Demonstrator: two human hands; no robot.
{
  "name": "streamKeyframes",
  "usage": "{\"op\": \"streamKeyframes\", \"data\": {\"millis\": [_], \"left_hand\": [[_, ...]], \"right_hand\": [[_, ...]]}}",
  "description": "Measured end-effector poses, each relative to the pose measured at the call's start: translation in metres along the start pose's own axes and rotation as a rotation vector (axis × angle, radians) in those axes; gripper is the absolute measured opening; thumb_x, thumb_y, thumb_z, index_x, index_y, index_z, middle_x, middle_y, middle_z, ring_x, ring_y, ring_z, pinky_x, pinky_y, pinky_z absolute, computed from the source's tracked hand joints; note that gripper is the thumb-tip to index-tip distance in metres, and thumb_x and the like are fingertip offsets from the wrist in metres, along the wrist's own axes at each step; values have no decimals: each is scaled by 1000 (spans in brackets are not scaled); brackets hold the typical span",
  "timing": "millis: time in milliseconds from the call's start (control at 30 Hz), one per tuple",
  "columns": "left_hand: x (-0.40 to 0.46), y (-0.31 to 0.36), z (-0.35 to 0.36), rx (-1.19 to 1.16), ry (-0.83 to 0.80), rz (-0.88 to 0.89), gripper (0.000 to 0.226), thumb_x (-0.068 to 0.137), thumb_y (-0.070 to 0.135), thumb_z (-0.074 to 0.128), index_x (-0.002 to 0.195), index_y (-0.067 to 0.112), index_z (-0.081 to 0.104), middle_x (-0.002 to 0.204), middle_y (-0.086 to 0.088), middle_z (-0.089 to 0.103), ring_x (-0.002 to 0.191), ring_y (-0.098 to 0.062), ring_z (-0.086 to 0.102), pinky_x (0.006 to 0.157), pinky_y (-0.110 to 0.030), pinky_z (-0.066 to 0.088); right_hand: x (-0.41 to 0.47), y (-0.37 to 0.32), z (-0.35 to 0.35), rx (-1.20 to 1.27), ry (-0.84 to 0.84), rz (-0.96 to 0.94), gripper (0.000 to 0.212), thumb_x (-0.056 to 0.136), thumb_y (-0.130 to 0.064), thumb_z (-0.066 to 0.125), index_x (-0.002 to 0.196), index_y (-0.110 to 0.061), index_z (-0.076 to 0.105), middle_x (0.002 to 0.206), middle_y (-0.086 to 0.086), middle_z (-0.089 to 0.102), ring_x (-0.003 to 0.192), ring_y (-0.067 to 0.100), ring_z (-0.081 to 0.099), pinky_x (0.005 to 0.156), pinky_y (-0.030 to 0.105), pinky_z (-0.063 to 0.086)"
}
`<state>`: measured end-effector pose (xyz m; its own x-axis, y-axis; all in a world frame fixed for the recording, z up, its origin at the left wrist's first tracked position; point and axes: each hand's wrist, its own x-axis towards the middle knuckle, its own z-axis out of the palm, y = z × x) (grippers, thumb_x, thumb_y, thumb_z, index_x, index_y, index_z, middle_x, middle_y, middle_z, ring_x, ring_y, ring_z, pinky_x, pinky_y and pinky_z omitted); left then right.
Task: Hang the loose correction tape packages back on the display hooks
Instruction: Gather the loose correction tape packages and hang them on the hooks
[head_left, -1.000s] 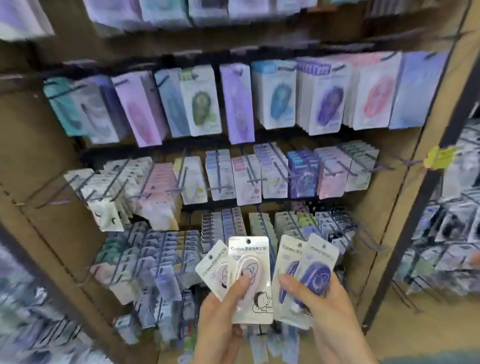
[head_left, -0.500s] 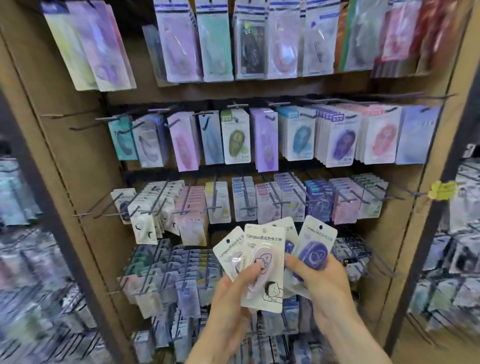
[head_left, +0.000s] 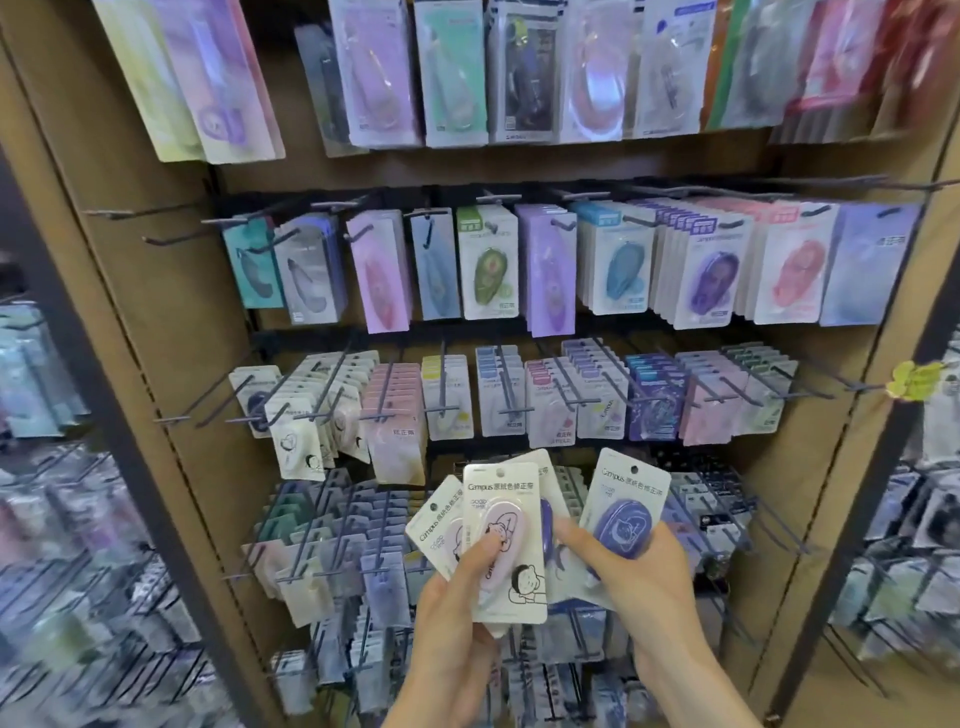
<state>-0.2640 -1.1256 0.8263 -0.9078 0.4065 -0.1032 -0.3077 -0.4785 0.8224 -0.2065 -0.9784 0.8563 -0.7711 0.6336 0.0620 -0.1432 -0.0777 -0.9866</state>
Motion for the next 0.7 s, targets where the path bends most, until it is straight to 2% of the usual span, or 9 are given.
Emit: {"op": "streamKeyframes", "data": {"millis": [100,167,233,300,367,433,500,567,700], "left_hand": [[0,14,-27,-77,92,33,55,77,24,78,129,13,71,118,-18,77,89,-30,76,65,-39,64],[-3,26,-50,-113,167,55,54,76,26,79,129,15,72,118,-16,77,86,-27,75,58,-34,62],[-8,39,-75,-124,240,92,56,75,26,83,128,15,72,117,-16,78,85,-28,75,59,-34,62],[-13,55,-103,-130,307,130,59,73,26,89,128,15,72,114,-17,78,84,-31,73,59,-36,61],[-18,74,-134,-165,393,184,52,77,24,85,126,14,73,112,-15,79,85,-30,73,60,-38,63],[-24,92,-163,-188,452,234,45,84,22,79,128,15,72,116,-14,78,92,-28,75,69,-38,64],[-31,110,-187,-194,493,283,41,85,22,77,125,15,73,115,-13,79,91,-27,76,75,-40,63],[-39,124,-207,-207,532,312,38,81,22,78,118,16,74,111,-11,80,88,-25,76,76,-40,61],[-48,137,-244,-192,572,346,31,82,27,76,112,19,74,96,-5,81,70,-18,74,54,-29,58]], "right_hand": [[4,8,24,-27,-43,64,36,71,-21,93,98,-9,73,85,3,80,77,18,78,70,40,64],[6,12,50,-26,-127,108,33,74,-24,91,98,-11,74,88,6,80,79,19,77,70,37,62],[7,17,85,-6,-236,169,34,76,-30,89,103,-15,74,91,2,81,85,18,77,66,31,58],[7,21,124,22,-328,256,42,75,-38,89,106,-16,72,93,1,81,88,18,77,70,32,57],[6,30,165,49,-401,328,34,81,-33,85,103,-11,71,94,7,80,90,24,76,76,40,60],[4,38,205,70,-471,371,30,87,-23,77,108,-4,70,101,18,78,96,35,74,90,52,59],[0,44,241,70,-529,353,20,92,-16,70,108,-4,69,100,17,77,94,33,74,93,51,57],[-3,47,273,28,-594,293,15,95,-15,69,110,-13,68,105,9,78,98,27,74,96,50,57],[-3,49,327,-56,-696,171,23,96,-20,71,119,-20,69,108,0,78,104,20,73,99,46,56]]}}
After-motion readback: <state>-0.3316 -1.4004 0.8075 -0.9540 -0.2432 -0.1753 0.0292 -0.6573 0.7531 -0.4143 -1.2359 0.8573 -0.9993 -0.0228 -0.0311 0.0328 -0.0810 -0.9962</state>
